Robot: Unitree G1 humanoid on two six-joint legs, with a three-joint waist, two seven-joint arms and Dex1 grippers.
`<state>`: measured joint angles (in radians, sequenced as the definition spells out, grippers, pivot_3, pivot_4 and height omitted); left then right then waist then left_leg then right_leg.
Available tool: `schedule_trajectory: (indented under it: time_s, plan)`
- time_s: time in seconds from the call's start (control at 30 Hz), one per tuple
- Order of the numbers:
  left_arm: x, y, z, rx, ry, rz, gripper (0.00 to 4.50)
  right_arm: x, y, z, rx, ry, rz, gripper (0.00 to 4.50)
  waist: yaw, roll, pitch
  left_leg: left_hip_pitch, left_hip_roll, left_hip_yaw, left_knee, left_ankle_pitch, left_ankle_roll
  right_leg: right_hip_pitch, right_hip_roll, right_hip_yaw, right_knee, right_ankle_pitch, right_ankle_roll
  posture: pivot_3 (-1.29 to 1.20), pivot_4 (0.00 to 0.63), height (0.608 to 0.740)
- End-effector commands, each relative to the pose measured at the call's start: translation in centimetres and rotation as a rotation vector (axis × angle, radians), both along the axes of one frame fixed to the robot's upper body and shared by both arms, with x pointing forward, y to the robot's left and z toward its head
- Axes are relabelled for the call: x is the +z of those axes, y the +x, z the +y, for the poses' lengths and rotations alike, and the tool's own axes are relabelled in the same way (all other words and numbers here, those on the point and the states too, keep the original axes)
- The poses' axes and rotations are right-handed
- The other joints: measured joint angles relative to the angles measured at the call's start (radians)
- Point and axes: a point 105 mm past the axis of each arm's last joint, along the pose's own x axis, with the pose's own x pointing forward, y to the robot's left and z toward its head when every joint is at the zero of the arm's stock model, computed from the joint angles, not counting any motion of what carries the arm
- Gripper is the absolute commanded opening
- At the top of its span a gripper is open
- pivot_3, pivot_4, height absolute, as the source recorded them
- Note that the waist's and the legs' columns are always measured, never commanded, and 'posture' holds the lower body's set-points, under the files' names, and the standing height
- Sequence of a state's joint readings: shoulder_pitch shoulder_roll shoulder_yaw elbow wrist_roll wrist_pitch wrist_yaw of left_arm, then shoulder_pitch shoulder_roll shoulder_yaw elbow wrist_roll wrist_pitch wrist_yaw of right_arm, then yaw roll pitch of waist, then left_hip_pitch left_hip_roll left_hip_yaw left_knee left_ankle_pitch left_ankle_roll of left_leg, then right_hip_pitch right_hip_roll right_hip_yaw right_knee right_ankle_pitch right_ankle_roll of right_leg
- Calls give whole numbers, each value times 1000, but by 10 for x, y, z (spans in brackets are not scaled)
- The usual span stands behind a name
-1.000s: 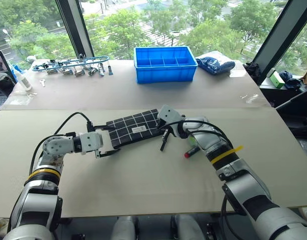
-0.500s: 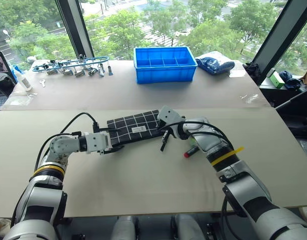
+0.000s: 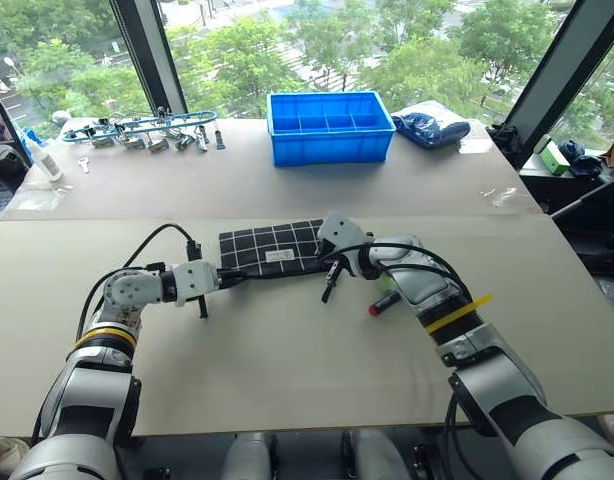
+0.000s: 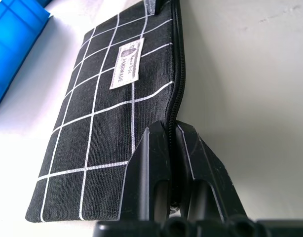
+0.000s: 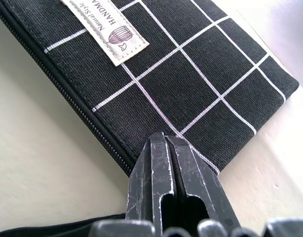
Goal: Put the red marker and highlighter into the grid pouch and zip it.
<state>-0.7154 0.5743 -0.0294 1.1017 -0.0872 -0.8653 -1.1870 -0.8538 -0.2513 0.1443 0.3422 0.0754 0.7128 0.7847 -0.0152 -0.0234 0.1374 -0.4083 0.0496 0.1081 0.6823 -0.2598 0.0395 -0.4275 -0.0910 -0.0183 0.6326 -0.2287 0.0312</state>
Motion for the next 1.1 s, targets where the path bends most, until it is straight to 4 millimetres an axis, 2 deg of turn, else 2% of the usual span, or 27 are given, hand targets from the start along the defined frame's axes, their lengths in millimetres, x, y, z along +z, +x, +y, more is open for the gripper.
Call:
schedule_trajectory:
  time_s: [0.03,0.1,0.13,0.2,0.27,0.33,0.43,0.47,0.53,0.6,0.73,0.9,1.1]
  plan:
    - [11,0,1,0,-36,-36,0,59,-11,1,62,170,-35,2093,0,0,0,0,0,0,0,0,0,0,0,0,0,0,0,0,150,740]
    - [10,-1,2,7,-46,-29,0,85,-18,-5,74,256,-23,2728,0,0,0,-1,0,0,0,0,1,-1,0,0,0,0,0,0,150,740]
    - [11,-1,3,12,-58,-27,0,96,-23,-9,92,293,-9,3137,0,0,0,-1,0,0,0,0,1,-1,0,0,-1,0,0,0,150,740]
    - [15,1,4,35,-106,-22,0,112,-29,-22,91,354,20,3682,1,0,0,-2,0,0,0,-1,1,-1,0,0,-1,0,0,0,150,740]
    - [19,3,3,57,-179,9,0,120,-39,-37,96,379,23,3682,6,0,0,-2,0,-1,0,-1,1,-1,-1,-1,-1,0,0,0,150,740]
    - [21,2,2,59,-214,22,0,120,-44,-44,89,372,22,3682,7,0,0,-3,0,-3,0,-1,2,0,-1,-2,-2,0,0,0,150,740]
    - [25,1,-1,74,-263,52,0,105,-45,-58,18,282,0,3682,3,0,0,-3,-1,-3,0,-1,2,0,-1,-2,-2,0,0,0,150,740]
    - [27,1,-4,93,-305,78,0,86,-45,-68,-50,182,-14,3682,4,0,0,-3,0,-3,0,-1,2,0,-1,-2,-2,0,0,0,150,740]
    - [39,-1,-10,123,-405,110,0,58,-52,-72,-95,83,-14,3682,4,0,0,-3,0,-5,0,-1,2,0,-1,-2,-2,0,0,0,150,740]
    - [46,-3,-13,147,-449,125,0,47,-54,-65,-107,70,-4,3682,1,0,0,-3,-1,-6,0,-1,2,-1,-1,0,-2,0,1,0,150,740]
    - [49,-8,-22,188,-453,158,0,28,-50,-52,-146,26,-6,3682,-7,0,0,-2,-1,-10,0,0,0,-3,1,4,-1,0,1,0,150,740]
    - [59,-11,-33,190,-468,159,0,18,-38,-50,-197,-6,-22,3682,4,0,0,1,-1,-10,0,0,0,0,1,3,-3,0,1,0,150,740]
    - [48,-20,-36,183,-404,186,0,31,-19,-48,-214,2,-78,3682,3,0,0,1,-2,-10,0,0,0,1,0,3,-3,0,1,0,150,740]
